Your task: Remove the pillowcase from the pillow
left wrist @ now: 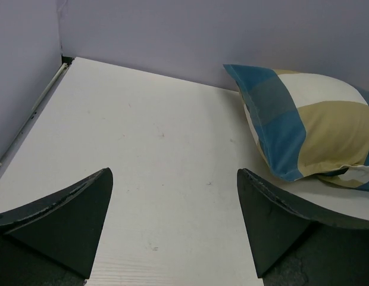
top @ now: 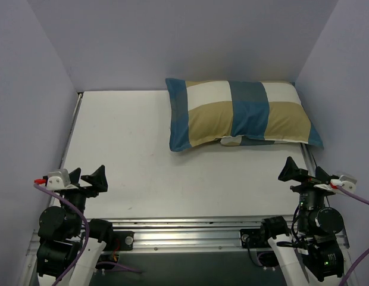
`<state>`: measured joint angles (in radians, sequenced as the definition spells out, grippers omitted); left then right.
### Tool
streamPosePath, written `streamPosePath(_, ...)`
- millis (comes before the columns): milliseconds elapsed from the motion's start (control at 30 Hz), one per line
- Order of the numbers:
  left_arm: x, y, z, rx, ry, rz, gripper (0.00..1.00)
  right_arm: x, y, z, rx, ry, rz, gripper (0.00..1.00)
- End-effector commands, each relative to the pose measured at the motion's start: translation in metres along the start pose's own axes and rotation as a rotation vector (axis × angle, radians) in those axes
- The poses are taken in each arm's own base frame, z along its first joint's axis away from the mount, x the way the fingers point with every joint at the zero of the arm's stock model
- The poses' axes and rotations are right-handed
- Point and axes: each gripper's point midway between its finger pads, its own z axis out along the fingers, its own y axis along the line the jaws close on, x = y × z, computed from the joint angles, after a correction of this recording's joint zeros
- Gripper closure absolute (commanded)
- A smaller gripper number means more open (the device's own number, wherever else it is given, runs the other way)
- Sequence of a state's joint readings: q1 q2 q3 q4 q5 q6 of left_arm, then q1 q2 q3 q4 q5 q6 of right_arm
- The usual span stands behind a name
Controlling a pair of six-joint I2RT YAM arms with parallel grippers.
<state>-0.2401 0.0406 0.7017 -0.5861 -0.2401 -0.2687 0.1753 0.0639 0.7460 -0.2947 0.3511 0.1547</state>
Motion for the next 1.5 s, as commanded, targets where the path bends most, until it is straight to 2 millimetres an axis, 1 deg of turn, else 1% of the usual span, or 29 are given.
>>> streamPosePath(0,-0.008,0.003,0.004,-0.021,-0.032,0.005,0.06,-0.012,-0.003,0.002,0.025,-0.052,0.018,0.00)
streamPosePath(200,0.000,0.003,0.010,-0.028,-0.002,0.005,0.06,-0.011,-0.005,0.003,0.040,-0.046,0.024,0.00)
streamPosePath(400,0.019,-0.002,0.026,-0.043,0.123,-0.009,0.06,-0.008,0.000,0.018,0.068,0.026,0.012,0.00)
streamPosePath(433,0.028,-0.002,0.033,-0.051,0.177,0.000,0.06,0.001,0.005,0.029,0.092,0.085,0.038,0.00)
streamPosePath(467,0.027,-0.004,0.035,-0.052,0.194,0.003,0.06,-0.010,0.009,0.033,0.098,0.090,0.066,0.00)
streamPosePath(500,0.032,-0.004,0.037,-0.059,0.230,0.011,0.06,-0.004,0.013,0.037,0.106,0.142,0.070,0.00)
streamPosePath(533,0.041,-0.005,0.043,-0.065,0.279,0.020,0.06,0.010,0.020,0.052,0.119,0.221,0.056,0.00)
streamPosePath(567,0.040,-0.007,0.044,-0.060,0.296,0.017,0.06,0.003,0.030,0.059,0.105,0.234,0.093,0.00)
streamPosePath(600,0.042,-0.009,0.047,-0.055,0.312,0.019,0.06,0.009,0.043,0.065,0.061,0.274,0.103,0.00)
streamPosePath(633,0.048,-0.011,0.050,-0.051,0.340,0.021,0.06,0.025,0.053,0.078,0.050,0.338,0.097,0.00)
streamPosePath(700,0.056,-0.011,0.052,-0.049,0.362,0.011,0.06,0.036,0.071,0.092,0.020,0.385,0.169,0.00)
streamPosePath(733,0.060,-0.011,0.051,-0.050,0.370,0.005,0.06,0.054,0.082,0.102,0.005,0.446,0.192,0.00)
streamPosePath(800,0.065,-0.008,0.050,-0.067,0.385,-0.007,0.06,0.067,0.099,0.118,-0.009,0.467,0.300,0.00)
streamPosePath(833,0.065,-0.006,0.049,-0.075,0.386,-0.005,0.06,0.085,0.111,0.126,-0.034,0.519,0.325,0.00)
streamPosePath(867,0.064,-0.004,0.049,-0.088,0.383,-0.007,0.06,0.095,0.117,0.132,-0.037,0.539,0.357,0.00)
streamPosePath(900,0.065,-0.003,0.049,-0.093,0.383,-0.008,0.06,0.096,0.126,0.142,-0.040,0.531,0.433,0.00)
streamPosePath(933,0.065,-0.003,0.049,-0.094,0.381,-0.008,0.06,0.119,0.134,0.149,-0.045,0.586,0.452,0.00)
streamPosePath(967,0.065,-0.002,0.049,-0.096,0.382,-0.009,0.06,0.129,0.138,0.155,-0.042,0.602,0.478,0.00)
streamPosePath(1000,0.064,-0.002,0.049,-0.099,0.380,-0.010,0.06,0.128,0.145,0.165,-0.058,0.570,0.520,0.00)
streamPosePath(1033,0.065,-0.001,0.050,-0.100,0.381,-0.009,0.06,0.152,0.145,0.168,-0.022,0.608,0.558,0.00)
streamPosePath(1067,0.064,-0.001,0.049,-0.100,0.380,-0.010,0.06,0.162,0.146,0.171,-0.015,0.615,0.580,0.00)
streamPosePath(1100,0.064,-0.001,0.049,-0.101,0.379,-0.011,0.06,0.161,0.150,0.178,-0.029,0.585,0.615,0.00)
streamPosePath(1167,0.063,0.001,0.050,-0.108,0.375,-0.011,0.06,0.186,0.148,0.179,0.005,0.607,0.648,0.00)
streamPosePath(1200,0.063,0.001,0.050,-0.108,0.373,-0.010,0.06,0.187,0.146,0.185,0.015,0.580,0.660,0.01)
streamPosePath(1233,0.063,0.003,0.050,-0.114,0.371,-0.012,0.06,0.198,0.144,0.187,0.034,0.595,0.661,0.02)
streamPosePath(1300,0.064,0.004,0.051,-0.121,0.376,-0.012,0.06,0.204,0.143,0.191,0.049,0.592,0.663,0.04)
streamPosePath(1333,0.064,0.005,0.051,-0.124,0.376,-0.011,0.06,0.211,0.142,0.192,0.062,0.601,0.659,0.04)
streamPosePath(1400,0.063,0.004,0.052,-0.121,0.374,-0.012,0.06,0.226,0.140,0.191,0.089,0.628,0.673,0.05)
streamPosePath(1467,0.063,0.004,0.053,-0.119,0.372,-0.012,0.06,0.234,0.138,0.190,0.112,0.644,0.688,0.07)
